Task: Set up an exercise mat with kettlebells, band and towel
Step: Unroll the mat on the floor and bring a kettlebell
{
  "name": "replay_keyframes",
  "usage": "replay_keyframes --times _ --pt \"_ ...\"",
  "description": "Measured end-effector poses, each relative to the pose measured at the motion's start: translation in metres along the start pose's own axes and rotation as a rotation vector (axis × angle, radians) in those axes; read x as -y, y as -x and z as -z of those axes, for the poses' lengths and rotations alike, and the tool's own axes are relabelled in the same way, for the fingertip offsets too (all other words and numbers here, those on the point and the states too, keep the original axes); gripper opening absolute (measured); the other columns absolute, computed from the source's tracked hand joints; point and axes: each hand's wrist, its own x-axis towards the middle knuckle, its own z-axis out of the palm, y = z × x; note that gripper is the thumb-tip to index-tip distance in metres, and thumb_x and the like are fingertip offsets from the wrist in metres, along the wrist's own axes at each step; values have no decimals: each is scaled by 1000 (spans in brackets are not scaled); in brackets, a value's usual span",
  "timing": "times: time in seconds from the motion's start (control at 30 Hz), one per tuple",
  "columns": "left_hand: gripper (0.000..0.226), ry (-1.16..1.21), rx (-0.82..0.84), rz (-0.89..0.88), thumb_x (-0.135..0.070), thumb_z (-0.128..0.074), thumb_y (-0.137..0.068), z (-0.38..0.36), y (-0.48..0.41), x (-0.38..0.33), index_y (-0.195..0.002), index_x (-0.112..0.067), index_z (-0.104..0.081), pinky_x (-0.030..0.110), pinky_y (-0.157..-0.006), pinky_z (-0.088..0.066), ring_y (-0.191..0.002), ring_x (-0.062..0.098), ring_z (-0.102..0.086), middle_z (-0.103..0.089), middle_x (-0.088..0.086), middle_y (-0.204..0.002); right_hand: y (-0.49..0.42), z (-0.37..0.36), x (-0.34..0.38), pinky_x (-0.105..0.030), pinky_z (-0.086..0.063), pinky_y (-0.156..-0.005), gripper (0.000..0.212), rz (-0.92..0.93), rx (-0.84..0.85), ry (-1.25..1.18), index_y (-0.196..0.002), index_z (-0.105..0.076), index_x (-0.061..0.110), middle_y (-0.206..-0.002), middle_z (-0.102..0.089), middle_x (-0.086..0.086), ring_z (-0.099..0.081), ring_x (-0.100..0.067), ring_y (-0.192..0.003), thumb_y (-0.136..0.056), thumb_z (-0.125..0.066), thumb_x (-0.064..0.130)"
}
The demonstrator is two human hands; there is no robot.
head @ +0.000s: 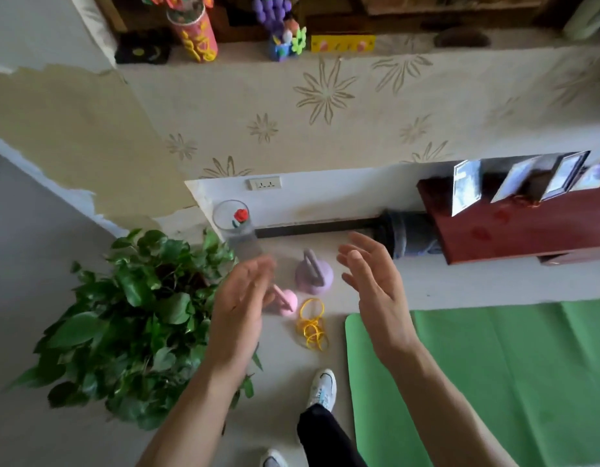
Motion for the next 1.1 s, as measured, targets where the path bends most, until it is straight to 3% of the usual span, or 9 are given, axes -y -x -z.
replay_keyframes --times 0.17,0.27,0.4,0.53,0.67,0.73,0.8,0.93,1.1 --pt "19 29 -49 104 -17 -54 -102 -10 -77 68 -108 -2 -64 17 -59 -55 -66 -2 -67 -65 12 -96 -72 -25 -60 -17 -47 -85 41 -26 12 39 -130 -56 20 -110 -66 4 -61 -1 -99 -93 -53 37" --pt "31 29 -27 156 -15 -56 -100 -12 -120 120 -116 12 -57 15 -61 -52 -63 -1 -65 -66 2 -85 -105 -38 -118 -19 -47 -87 41 -50 14 58 -132 -53 23 -112 -65 3 -61 -3 -100 -94 -52 38" --pt "36 46 -14 181 -15 -58 -98 -7 -170 203 -115 16 -53 16 -62 -50 -63 1 -61 -61 6 -83 -135 -51 -213 -15 -48 -90 41 -95 32 98 -135 -47 32 -125 -63 -4 -62 -6 -111 -95 -49 42" --pt "16 38 -28 240 -16 -56 -102 -5 -214 315 -107 -1 -61 29 -73 -47 -73 13 -57 -58 11 -83 -165 -58 -332 -10 -45 -87 43 -134 29 142 -137 -46 30 -125 -63 -1 -61 3 -103 -96 -47 42" --pt "14 -18 -59 347 -34 -64 -86 -17 -244 422 -86 -21 -69 43 -82 -49 -81 24 -57 -61 13 -85 -189 -59 -447 -10 -44 -80 45 -185 21 209 -141 -46 19 -111 -62 3 -58 10 -86 -99 -49 36" --pt "18 -40 -109 413 -43 -62 -78 -25 -259 465 -82 -29 -71 52 -95 -54 -93 25 -67 -71 13 -109 -197 -57 -490 -11 -46 -82 41 -221 34 248 -140 -46 17 -116 -63 0 -59 8 -89 -102 -51 31" --pt "27 -80 -222 460 -47 -56 -71 -32 -276 500 -84 -27 -70 52 -101 -53 -110 29 -70 -65 23 -133 -206 -56 -527 -23 -49 -88 43 -251 40 293 -139 -48 17 -120 -64 -4 -61 -3 -96 -100 -54 33" --pt "22 -132 -391 497 -35 -52 -78 -37 -305 546 -86 -19 -64 41 -87 -57 -87 25 -69 -74 5 -94 -221 -60 -579 -39 -53 -96 54 -291 65 368 -134 -53 22 -122 -64 -2 -63 -18 -109 -88 -53 51" --pt "34 -216 -460 561 -33 -50 -82 -30 -329 590 -111 -21 -61 46 -95 -56 -101 23 -69 -70 -1 -107 -237 -69 -625 -25 -47 -91 39 -366 122 452 -126 -63 22 -124 -67 5 -61 -13 -113 -88 -72 22"
